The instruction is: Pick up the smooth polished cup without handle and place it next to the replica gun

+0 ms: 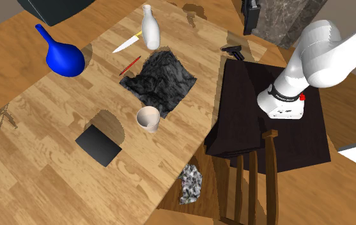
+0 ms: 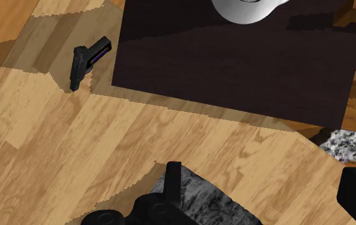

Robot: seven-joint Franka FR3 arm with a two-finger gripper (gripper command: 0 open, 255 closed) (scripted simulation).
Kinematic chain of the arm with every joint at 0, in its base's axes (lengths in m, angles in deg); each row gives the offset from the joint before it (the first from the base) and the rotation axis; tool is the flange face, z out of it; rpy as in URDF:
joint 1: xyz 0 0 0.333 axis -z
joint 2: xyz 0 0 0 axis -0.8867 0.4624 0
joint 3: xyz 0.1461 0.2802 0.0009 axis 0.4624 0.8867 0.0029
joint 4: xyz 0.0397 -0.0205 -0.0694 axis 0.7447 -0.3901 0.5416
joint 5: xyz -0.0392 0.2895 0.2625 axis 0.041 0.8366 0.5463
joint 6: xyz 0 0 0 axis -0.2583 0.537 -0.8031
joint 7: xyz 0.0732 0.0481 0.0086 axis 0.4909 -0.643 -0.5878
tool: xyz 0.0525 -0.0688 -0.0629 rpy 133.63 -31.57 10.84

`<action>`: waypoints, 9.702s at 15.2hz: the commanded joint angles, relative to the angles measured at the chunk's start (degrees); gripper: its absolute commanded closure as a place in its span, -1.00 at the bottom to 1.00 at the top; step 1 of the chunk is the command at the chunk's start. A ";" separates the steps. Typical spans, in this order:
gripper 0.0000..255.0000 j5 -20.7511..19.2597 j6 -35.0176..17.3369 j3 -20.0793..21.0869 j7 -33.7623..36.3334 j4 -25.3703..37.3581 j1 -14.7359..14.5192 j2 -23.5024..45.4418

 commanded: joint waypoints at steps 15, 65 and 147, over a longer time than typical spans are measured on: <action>-1.00 3.77 -20.77 10.10 11.88 2.68 -2.95 22.87; 1.00 -13.14 -36.71 13.82 33.10 41.36 -14.20 79.58; 1.00 -9.63 -32.67 -12.24 -26.10 4.98 18.02 29.51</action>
